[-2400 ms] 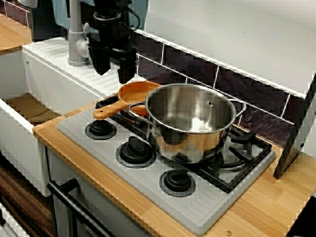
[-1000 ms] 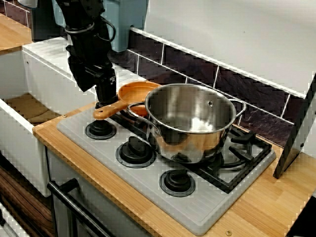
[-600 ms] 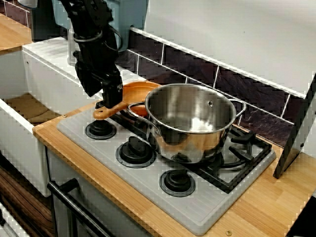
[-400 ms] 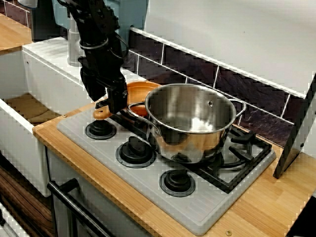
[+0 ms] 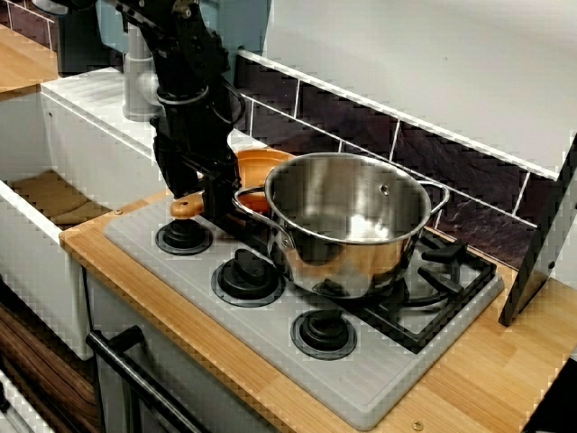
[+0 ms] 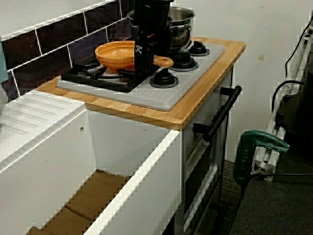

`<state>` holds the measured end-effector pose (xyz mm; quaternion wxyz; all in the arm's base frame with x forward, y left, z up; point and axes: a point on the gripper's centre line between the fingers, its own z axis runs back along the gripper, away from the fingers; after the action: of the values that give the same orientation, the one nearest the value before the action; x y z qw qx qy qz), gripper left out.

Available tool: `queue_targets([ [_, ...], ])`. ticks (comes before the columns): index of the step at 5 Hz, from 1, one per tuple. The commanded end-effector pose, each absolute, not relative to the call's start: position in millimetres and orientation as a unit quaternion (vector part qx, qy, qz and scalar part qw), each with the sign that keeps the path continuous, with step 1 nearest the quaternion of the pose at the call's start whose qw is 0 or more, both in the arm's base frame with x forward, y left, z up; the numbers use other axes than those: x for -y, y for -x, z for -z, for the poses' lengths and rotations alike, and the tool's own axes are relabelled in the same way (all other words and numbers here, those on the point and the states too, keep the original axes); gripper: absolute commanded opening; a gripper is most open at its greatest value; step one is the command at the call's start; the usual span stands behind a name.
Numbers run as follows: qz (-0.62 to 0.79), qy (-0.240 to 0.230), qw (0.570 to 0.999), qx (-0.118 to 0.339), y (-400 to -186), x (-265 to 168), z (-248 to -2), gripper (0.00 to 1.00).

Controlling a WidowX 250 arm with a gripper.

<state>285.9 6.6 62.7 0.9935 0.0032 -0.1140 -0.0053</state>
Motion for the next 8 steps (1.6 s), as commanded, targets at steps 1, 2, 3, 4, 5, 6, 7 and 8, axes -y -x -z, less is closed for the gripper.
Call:
queue_targets([
  [1, 0.002, -0.009, 0.991, 0.134, -294.4, -8.3, -71.2, 1.0],
  [2, -0.001, -0.005, 0.991, 0.13, -295.3, -11.1, -70.2, 0.0],
  [3, 0.0, -0.003, 0.992, 0.13, -294.4, -11.5, -73.9, 0.0],
  [4, 0.0, -0.004, 0.992, 0.129, -293.4, -12.7, -78.1, 0.0],
  [5, -0.007, -0.001, 0.992, 0.128, -294.2, -17.2, -82.2, 0.0],
  [6, -0.011, 0.003, 0.991, 0.13, -296.7, -21.8, -90.9, 0.0],
  [7, -0.009, 0.007, 0.991, 0.133, -296.2, -24.0, -96.5, 0.0],
  [8, -0.004, 0.011, 0.99, 0.138, -291.1, -25.1, -108.0, 0.0],
])
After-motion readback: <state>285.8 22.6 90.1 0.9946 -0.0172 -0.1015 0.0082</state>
